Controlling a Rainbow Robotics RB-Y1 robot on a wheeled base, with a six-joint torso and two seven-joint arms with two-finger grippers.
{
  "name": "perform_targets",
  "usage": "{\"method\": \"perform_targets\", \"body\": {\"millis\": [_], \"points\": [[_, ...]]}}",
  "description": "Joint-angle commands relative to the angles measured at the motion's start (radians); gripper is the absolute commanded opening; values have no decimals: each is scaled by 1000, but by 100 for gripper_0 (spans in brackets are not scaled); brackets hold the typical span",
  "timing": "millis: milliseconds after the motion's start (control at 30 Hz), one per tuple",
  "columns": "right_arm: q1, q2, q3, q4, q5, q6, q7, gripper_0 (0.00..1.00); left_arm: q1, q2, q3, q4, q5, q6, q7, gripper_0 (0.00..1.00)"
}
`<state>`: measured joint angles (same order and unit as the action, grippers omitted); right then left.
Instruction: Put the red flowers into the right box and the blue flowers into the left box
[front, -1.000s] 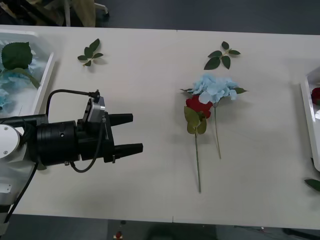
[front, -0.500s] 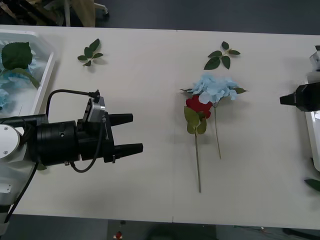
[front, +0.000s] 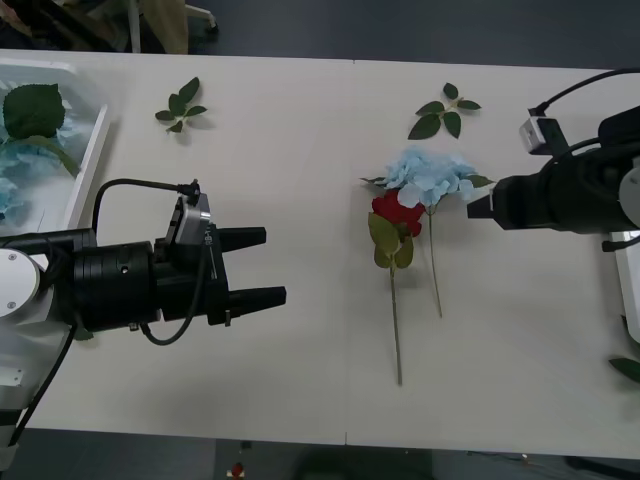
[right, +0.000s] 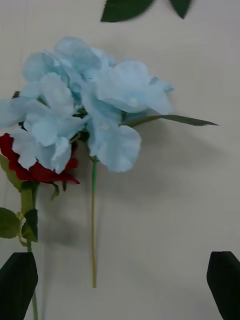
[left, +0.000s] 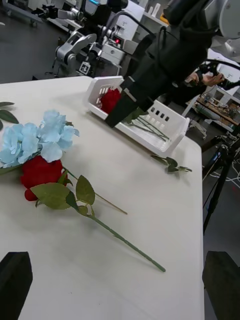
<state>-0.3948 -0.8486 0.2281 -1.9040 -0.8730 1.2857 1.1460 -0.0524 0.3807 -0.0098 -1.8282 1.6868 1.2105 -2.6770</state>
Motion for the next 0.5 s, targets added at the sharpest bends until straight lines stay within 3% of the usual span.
{"method": "perform_targets", "body": {"millis": [33,500], "points": [[-87,46,59,51,31,-42,-55,100,-18,13,-6,-19,13,3,-28,100],[-257,51,323,266,34,-195,-57,100,-18,13,-6,-19,13,3,-28,100]]}}
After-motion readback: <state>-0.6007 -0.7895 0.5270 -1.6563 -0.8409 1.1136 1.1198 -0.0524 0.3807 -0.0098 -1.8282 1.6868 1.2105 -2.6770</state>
